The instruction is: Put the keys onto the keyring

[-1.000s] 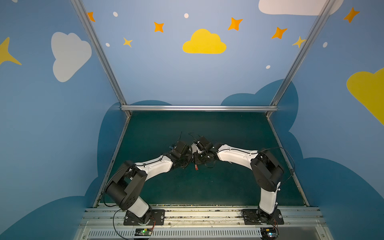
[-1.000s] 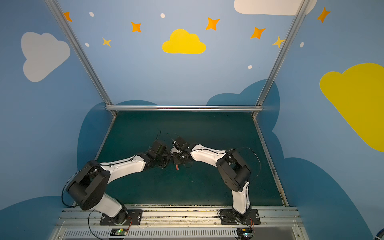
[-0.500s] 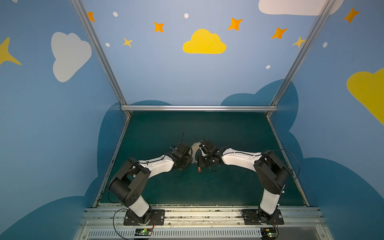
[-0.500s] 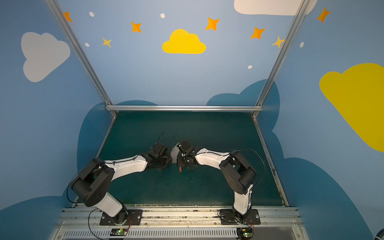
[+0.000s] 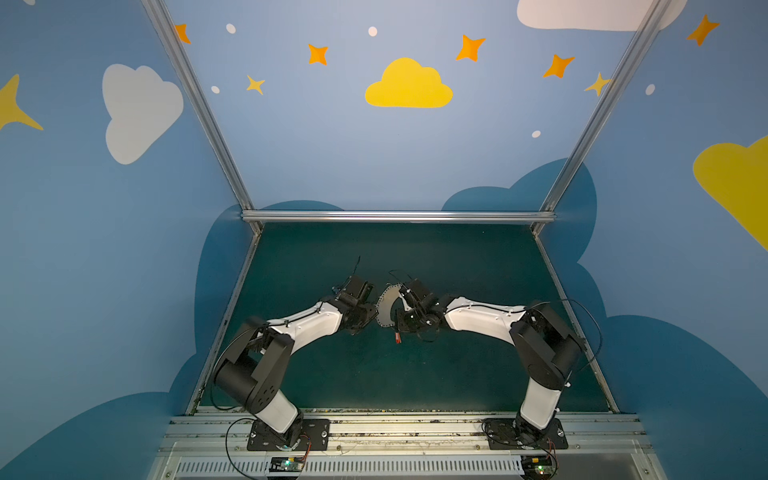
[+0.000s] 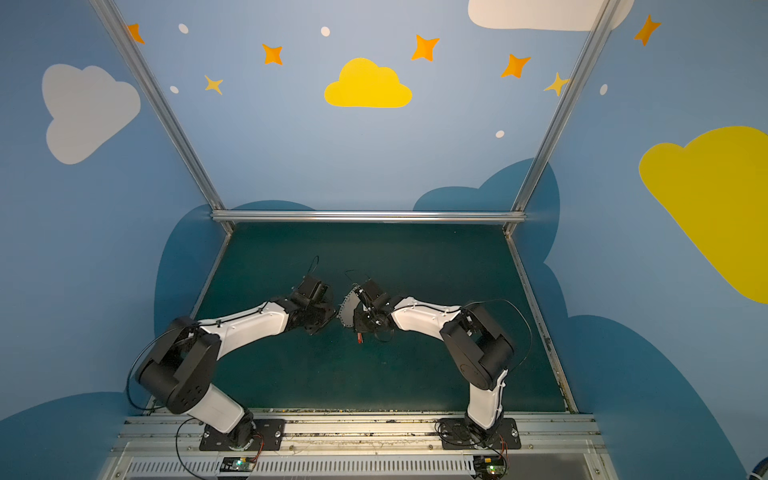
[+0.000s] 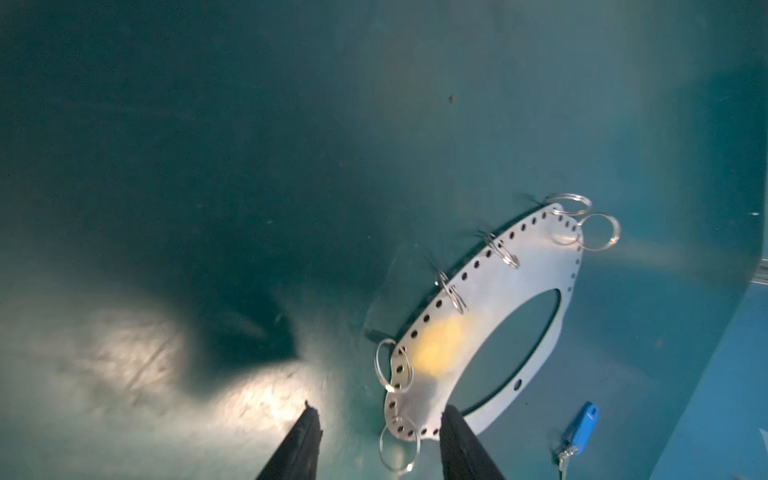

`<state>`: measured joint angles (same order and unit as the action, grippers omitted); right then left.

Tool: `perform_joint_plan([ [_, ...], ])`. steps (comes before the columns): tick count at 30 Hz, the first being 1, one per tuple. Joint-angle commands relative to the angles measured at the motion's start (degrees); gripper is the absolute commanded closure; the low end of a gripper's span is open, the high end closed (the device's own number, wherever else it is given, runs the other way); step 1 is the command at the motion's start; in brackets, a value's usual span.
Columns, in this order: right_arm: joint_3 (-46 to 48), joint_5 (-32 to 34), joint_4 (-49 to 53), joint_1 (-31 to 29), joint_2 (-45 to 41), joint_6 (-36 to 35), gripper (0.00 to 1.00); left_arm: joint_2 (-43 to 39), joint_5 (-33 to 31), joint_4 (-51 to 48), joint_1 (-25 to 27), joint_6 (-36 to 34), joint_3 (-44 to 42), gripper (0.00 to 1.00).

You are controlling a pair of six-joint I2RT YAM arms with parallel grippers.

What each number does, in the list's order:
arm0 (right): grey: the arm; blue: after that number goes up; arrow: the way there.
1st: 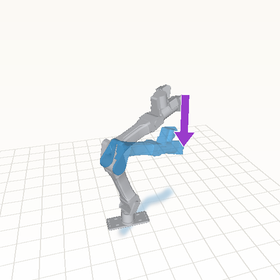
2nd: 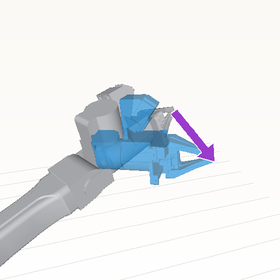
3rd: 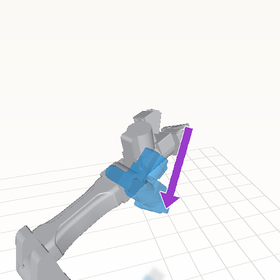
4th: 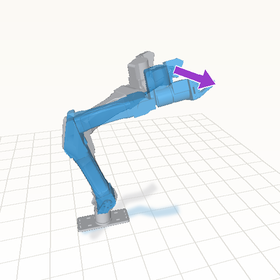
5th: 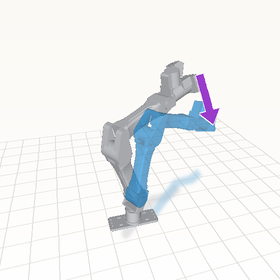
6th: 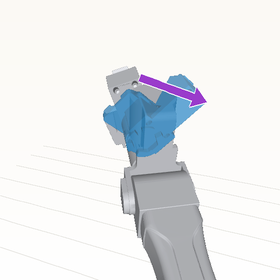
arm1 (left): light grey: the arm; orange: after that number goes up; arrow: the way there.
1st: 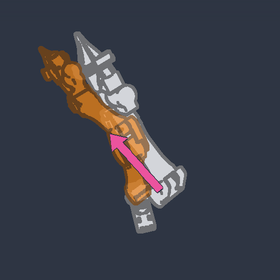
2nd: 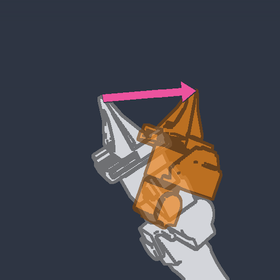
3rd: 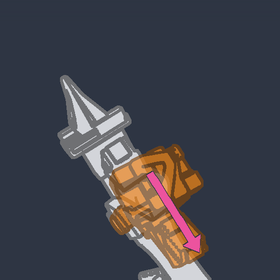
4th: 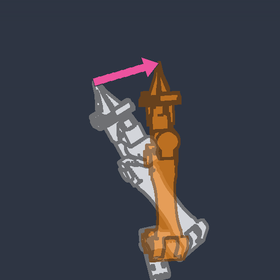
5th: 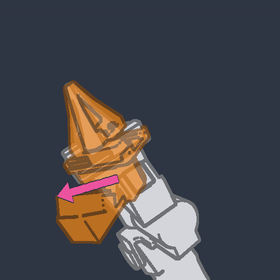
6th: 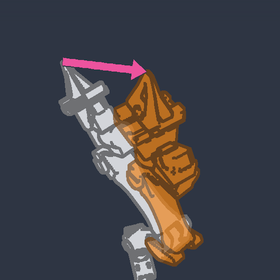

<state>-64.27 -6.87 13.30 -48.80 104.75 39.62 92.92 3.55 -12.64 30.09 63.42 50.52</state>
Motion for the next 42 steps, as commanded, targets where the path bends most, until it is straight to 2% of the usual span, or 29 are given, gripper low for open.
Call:
perform_joint_plan([
  [1,-0.7,-0.7,-0.6,0.1,-1.4,-0.6,1.00,2.1,2.4,0.2,-0.2,-0.4,0.8,0.51],
  [3,-0.8,-0.7,-0.5,0.1,-1.4,-0.4,1.00,2.8,1.7,1.0,-0.2,0.5,0.8,0.53],
  [8,-1.4,-1.0,-0.4,0.1,-1.3,-1.0,1.00,4.6,-0.1,1.0,-0.5,0.3,2.0,0.71],
  [12,-2.0,-1.0,0.2,0.2,-1.1,-1.5,1.00,6.6,0.2,1.1,-1.0,-0.1,3.4,0.73],
  [14,-2.2,-0.9,0.6,0.3,-0.9,-1.7,1.00,7.0,0.7,1.6,-1.0,-0.3,3.8,0.82],
  [15,-2.3,-0.9,0.6,0.3,-0.7,-1.7,1.00,7.1,0.9,1.7,-1.0,-0.3,4.0,0.83],
  [17,-2.3,-1.1,0.8,0.3,-0.7,-1.7,1.00,6.9,1.6,1.2,-1.0,-0.8,4.2,0.80],
  [20,-1.9,-0.8,0.8,0.4,-1.0,-1.8,1.00,4.6,2.0,0.6,-0.6,-1.7,3.4,0.70],
  [27,-0.2,-0.4,0.4,1.2,-2.3,-1.5,1.00,1.2,5.4,-4.6,0.3,-7.7,4.1,0.64],
  [35,3.0,0.2,-0.2,2.2,-4.8,-0.9,1.00,11.0,10.7,-21.5,0.8,-23.5,17.5,0.64],
  [42,6.1,0.6,-1.2,3.0,-7.1,-0.3,1.00,17.0,9.0,-29.5,1.9,-28.8,25.3,0.64],
])
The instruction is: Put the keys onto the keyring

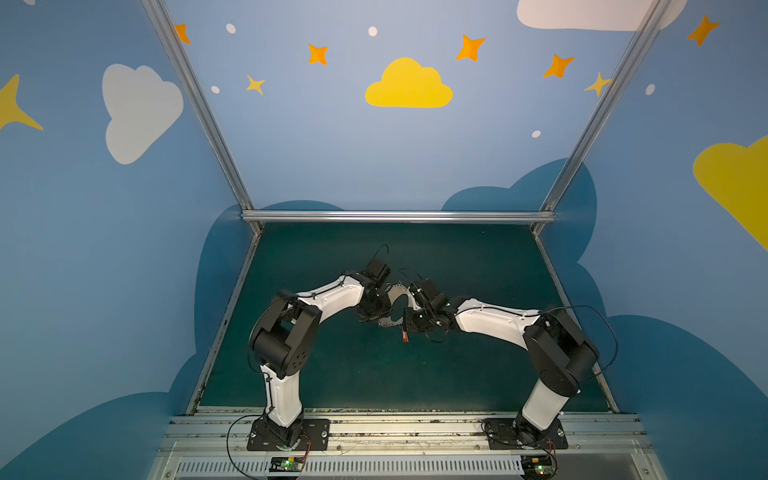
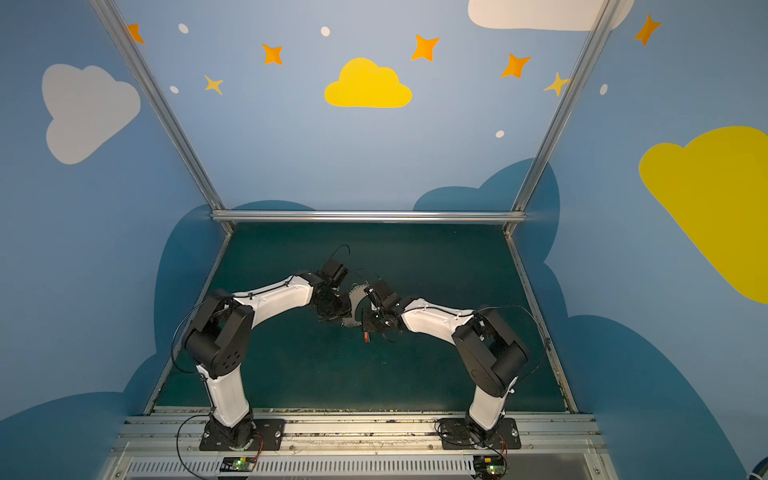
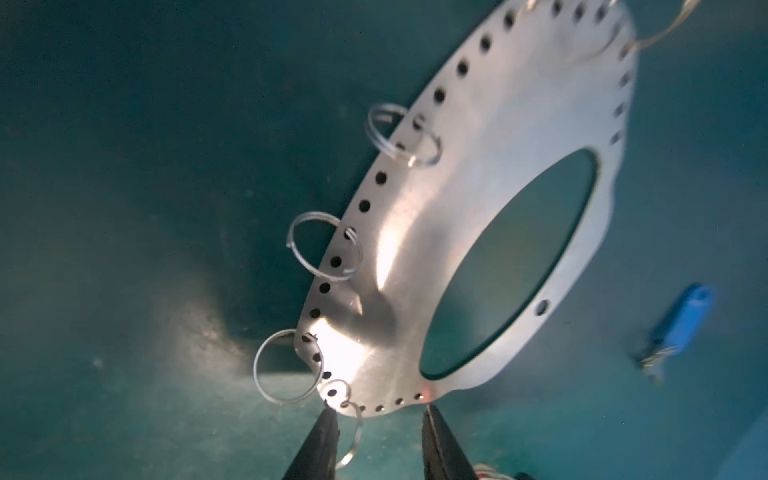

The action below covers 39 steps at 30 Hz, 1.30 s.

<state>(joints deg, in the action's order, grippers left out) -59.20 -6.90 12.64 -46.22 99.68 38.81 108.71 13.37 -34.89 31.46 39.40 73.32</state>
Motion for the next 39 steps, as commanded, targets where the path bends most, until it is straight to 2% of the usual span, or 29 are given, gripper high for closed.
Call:
perform_joint_plan([
  [1,1.1,0.6,-0.6,0.5,-2.1,0.6,1.00,1.6,-0.8,-8.0,0.7,-5.3,3.1,0.64],
  [3,1.3,0.5,-0.8,0.6,-2.3,0.6,1.00,2.1,-2.9,-8.6,1.0,-5.9,3.8,0.65],
  [11,1.4,-0.3,-1.7,0.7,-2.4,0.8,1.00,4.6,-4.3,-9.3,1.0,-6.5,4.9,0.86],
  [14,1.5,-0.6,-1.9,0.7,-2.4,0.8,1.00,5.1,-5.4,-9.8,1.0,-6.7,5.2,0.88],
  [17,1.6,-0.8,-2.2,0.6,-2.3,1.0,1.00,5.8,-5.9,-10.3,0.9,-7.1,5.7,0.96],
  [24,1.3,-1.6,-3.4,0.2,-1.5,0.2,1.00,3.5,-3.6,-7.4,0.6,-4.8,4.4,0.96],
  [30,-1.4,-2.1,-3.1,-0.2,1.4,-0.7,1.00,-0.8,1.7,1.3,-0.2,2.2,-0.8,0.96],
  [39,-6.9,-2.0,-0.1,-0.6,6.0,-1.4,1.00,-2.7,3.7,8.1,-0.2,8.8,-3.8,0.96],
])
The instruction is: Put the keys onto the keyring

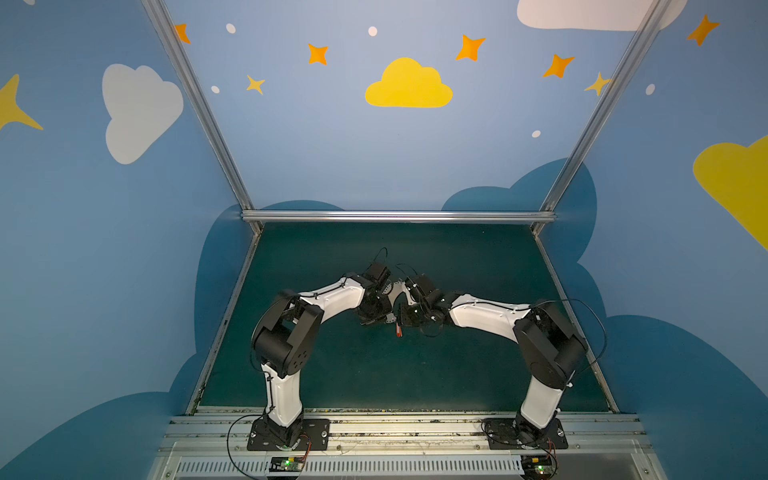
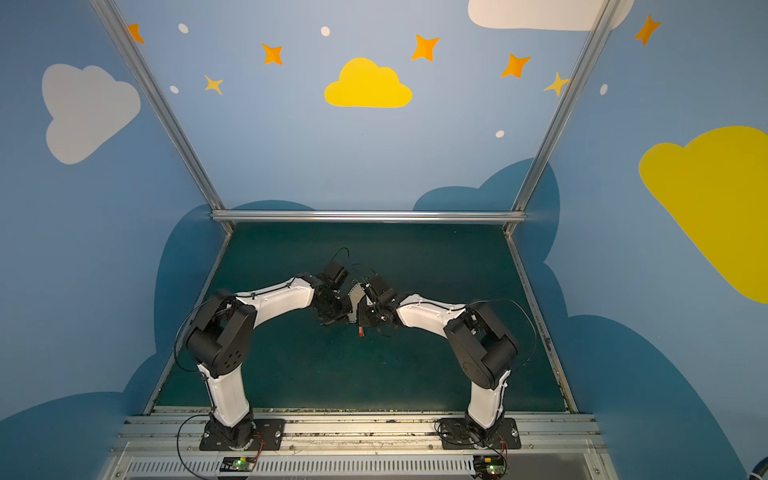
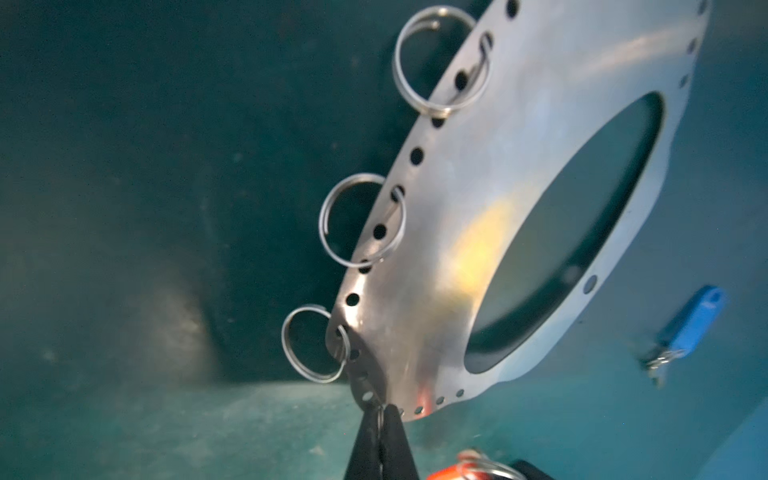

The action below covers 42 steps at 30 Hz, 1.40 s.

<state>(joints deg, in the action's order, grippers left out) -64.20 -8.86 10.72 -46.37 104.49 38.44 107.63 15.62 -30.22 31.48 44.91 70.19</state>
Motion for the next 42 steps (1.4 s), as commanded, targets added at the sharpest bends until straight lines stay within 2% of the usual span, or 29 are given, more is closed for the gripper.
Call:
perform_joint_plan([
  [1,-2.4,0.0,2.5,-0.5,1.7,-1.0,1.00,-1.8,1.5,3.9,-0.2,3.7,-0.9,0.96],
  [21,-6.6,0.5,5.3,-1.3,4.6,-1.1,1.00,-3.6,1.4,6.3,-0.1,6.0,-1.6,0.96],
  [42,-3.7,-5.6,-1.8,-1.5,3.5,0.4,1.00,-6.7,0.0,12.1,0.0,12.1,-4.7,0.96],
])
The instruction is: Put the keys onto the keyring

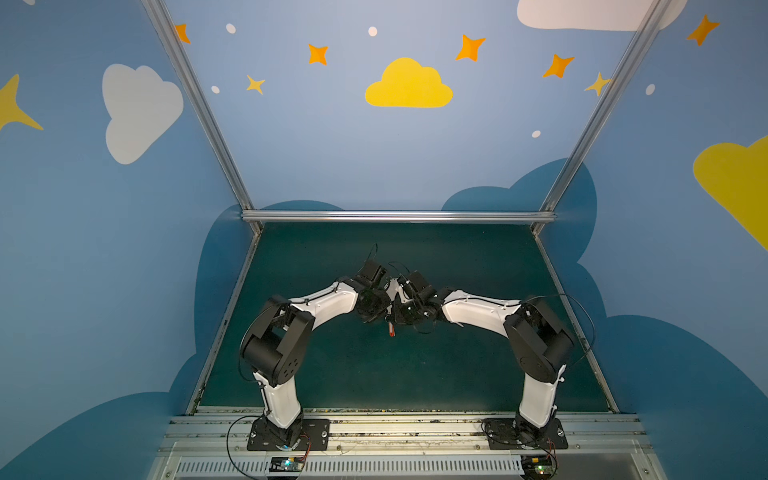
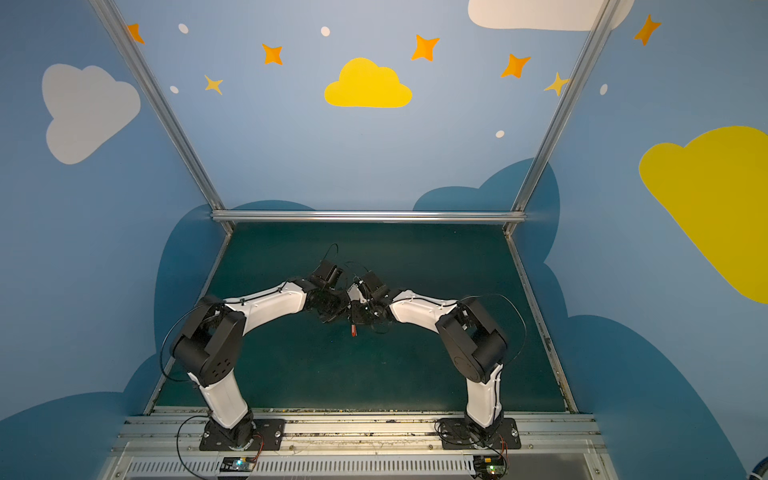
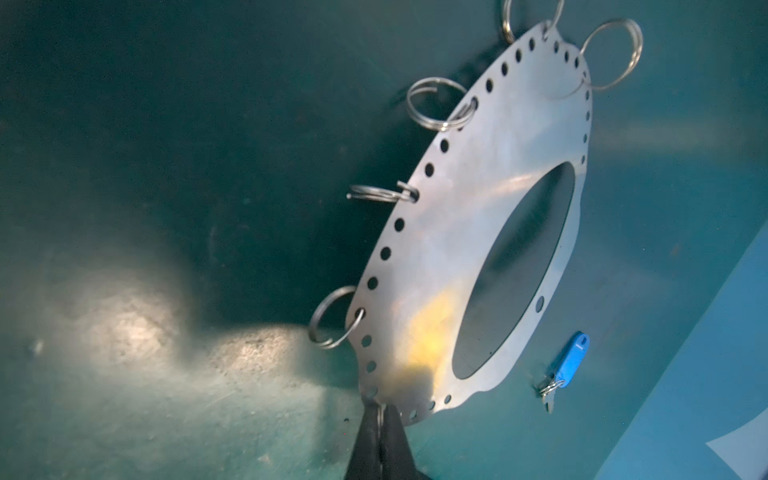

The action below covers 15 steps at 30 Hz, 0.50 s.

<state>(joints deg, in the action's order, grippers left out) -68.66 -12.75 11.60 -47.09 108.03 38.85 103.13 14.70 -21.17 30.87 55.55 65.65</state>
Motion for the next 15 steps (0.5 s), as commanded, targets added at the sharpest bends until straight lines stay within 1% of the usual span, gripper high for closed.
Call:
perform_joint_plan([
  [1,0.8,-2.0,-2.9,-0.7,0.0,0.1,1.00,-2.5,0.8,3.1,0.6,1.7,-0.3,0.96],
  [10,3.1,-6.4,-5.9,-0.5,0.0,-0.8,1.00,-2.9,3.2,3.7,0.5,0.8,0.1,0.96],
  [15,5.0,-8.7,-8.3,-0.1,-0.7,-0.8,1.00,-2.9,3.2,3.1,0.4,-0.1,0.2,0.96],
])
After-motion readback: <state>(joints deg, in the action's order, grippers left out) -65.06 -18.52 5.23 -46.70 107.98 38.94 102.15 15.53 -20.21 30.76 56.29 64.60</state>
